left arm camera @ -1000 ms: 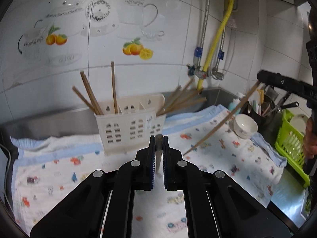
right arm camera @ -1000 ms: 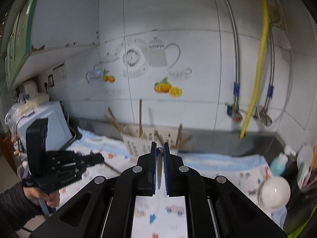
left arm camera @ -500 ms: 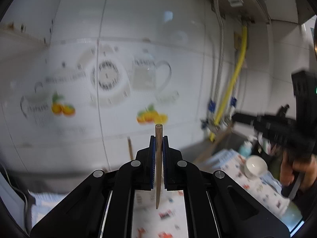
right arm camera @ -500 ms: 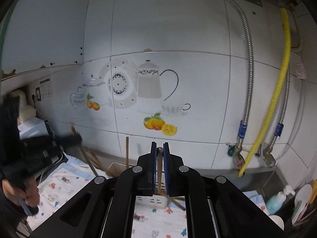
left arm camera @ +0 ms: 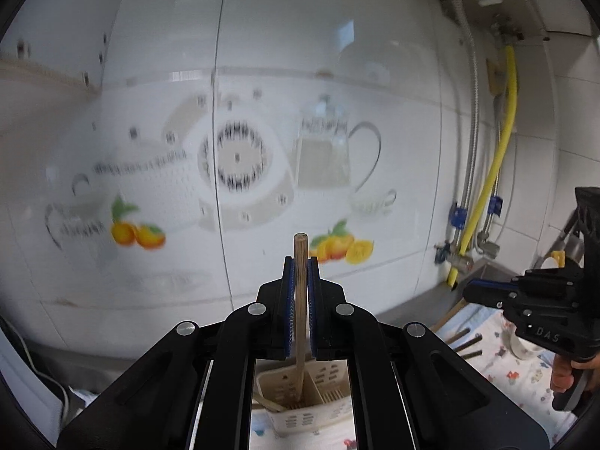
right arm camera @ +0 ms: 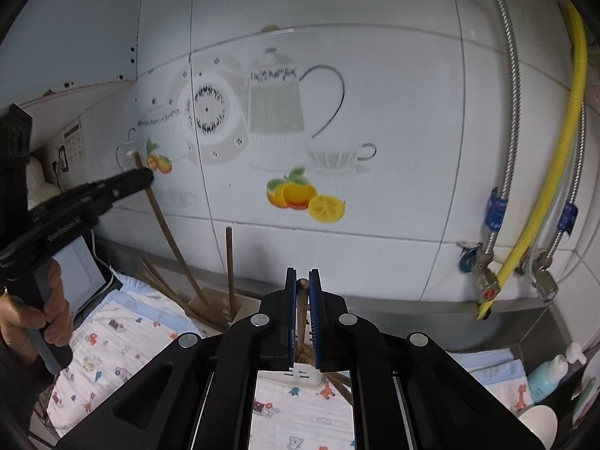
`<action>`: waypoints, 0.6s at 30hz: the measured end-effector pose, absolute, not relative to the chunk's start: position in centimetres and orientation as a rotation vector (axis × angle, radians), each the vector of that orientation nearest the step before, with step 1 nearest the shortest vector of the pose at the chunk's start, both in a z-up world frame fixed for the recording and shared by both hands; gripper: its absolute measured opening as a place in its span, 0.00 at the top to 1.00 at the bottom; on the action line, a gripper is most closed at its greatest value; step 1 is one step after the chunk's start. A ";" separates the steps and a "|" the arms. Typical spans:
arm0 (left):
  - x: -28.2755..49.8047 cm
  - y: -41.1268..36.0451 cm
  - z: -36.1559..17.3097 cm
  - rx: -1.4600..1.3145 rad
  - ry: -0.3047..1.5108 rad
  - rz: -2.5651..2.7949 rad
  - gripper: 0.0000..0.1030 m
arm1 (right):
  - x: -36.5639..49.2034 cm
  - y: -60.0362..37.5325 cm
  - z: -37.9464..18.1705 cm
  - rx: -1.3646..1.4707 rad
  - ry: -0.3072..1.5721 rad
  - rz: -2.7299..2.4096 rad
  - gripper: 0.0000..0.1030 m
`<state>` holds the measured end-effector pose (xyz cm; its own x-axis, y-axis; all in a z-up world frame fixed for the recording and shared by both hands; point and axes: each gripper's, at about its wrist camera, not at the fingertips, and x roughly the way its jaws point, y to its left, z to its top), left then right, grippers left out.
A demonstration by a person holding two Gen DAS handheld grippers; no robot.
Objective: Organize utensils
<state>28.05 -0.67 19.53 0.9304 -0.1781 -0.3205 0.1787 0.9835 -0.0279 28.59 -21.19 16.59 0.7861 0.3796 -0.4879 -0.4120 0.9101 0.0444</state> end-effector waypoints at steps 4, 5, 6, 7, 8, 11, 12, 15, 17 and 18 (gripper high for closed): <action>29.0 -0.7 18.0 -0.007 0.389 -0.200 0.94 | 28.9 -21.0 16.0 -0.072 0.535 0.432 0.92; 29.0 -0.7 17.7 -0.006 0.397 -0.202 0.94 | 28.8 -21.1 15.9 -0.074 0.534 0.429 0.84; 28.9 -0.8 17.6 -0.003 0.401 -0.202 0.94 | 28.7 -21.2 16.0 -0.075 0.531 0.427 0.80; 28.8 -0.8 17.5 0.000 0.400 -0.201 0.93 | 28.5 -21.4 16.0 -0.076 0.529 0.425 0.79; 28.5 -0.9 17.5 0.002 0.399 -0.202 0.92 | 28.3 -21.5 16.1 -0.076 0.528 0.424 0.79; 27.3 -1.1 17.9 0.011 0.392 -0.202 0.78 | 27.0 -22.0 16.5 -0.074 0.525 0.423 0.78; 26.7 -1.2 18.1 0.015 0.384 -0.198 0.72 | 26.3 -22.2 16.6 -0.074 0.525 0.427 0.77; 24.5 -1.4 18.6 0.024 0.366 -0.196 0.53 | 24.2 -22.5 16.7 -0.085 0.523 0.429 0.69; 22.7 -1.5 18.5 0.022 0.369 -0.205 0.41 | 22.1 -22.6 16.6 -0.096 0.523 0.432 0.63; 21.7 -1.5 18.4 0.022 0.366 -0.207 0.37 | 21.1 -22.6 16.4 -0.105 0.525 0.432 0.61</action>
